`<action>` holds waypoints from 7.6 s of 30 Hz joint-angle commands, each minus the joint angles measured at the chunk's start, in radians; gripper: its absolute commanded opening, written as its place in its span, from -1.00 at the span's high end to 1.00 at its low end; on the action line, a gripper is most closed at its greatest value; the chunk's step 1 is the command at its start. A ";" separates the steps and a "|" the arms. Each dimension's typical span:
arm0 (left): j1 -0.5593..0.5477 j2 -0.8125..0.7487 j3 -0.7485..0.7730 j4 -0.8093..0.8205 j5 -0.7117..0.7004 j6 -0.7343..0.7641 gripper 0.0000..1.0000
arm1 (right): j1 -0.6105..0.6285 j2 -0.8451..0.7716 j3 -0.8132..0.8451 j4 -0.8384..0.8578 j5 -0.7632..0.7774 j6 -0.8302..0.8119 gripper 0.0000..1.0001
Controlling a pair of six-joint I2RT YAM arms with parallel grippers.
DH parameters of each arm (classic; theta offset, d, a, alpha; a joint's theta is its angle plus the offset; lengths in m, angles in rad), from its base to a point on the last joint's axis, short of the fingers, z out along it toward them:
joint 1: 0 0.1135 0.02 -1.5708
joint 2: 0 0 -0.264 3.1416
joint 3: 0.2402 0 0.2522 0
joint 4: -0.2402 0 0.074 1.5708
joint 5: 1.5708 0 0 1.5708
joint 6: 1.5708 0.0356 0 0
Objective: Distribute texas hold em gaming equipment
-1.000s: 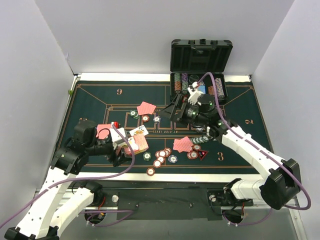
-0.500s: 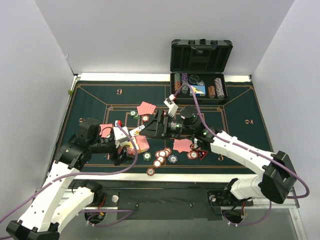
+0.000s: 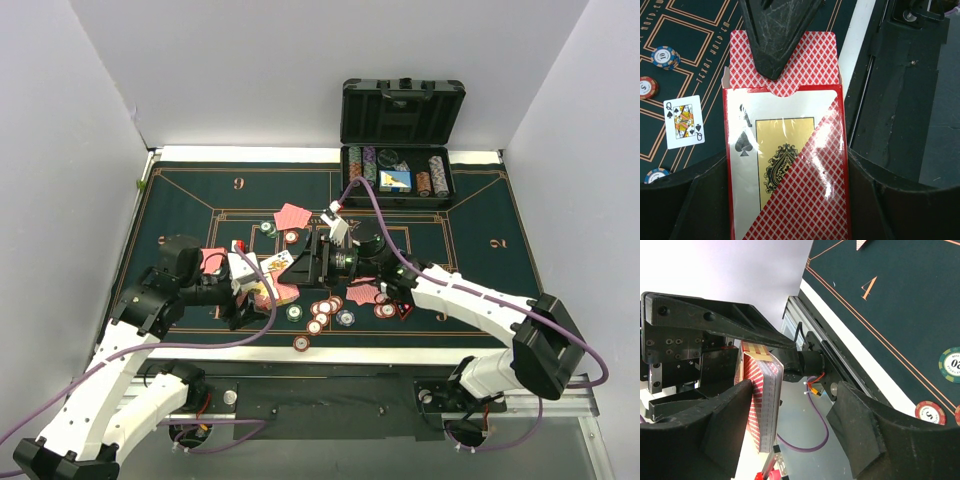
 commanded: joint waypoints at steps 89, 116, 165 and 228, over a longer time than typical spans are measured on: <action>0.003 -0.042 0.047 0.069 0.026 -0.039 1.00 | 0.124 0.963 1.238 -1.065 1.079 -0.697 1.00; 0.003 -0.045 0.052 0.063 0.026 -0.035 1.00 | 0.152 1.093 1.221 -0.902 0.829 -0.551 0.16; 0.005 -0.033 0.024 0.098 0.026 -0.033 1.00 | -0.003 -0.001 0.186 -0.201 -0.033 -0.046 -0.58; 0.005 -0.018 0.049 0.149 0.023 -0.081 1.00 | -0.088 -0.099 -0.023 -0.038 -0.039 0.078 0.17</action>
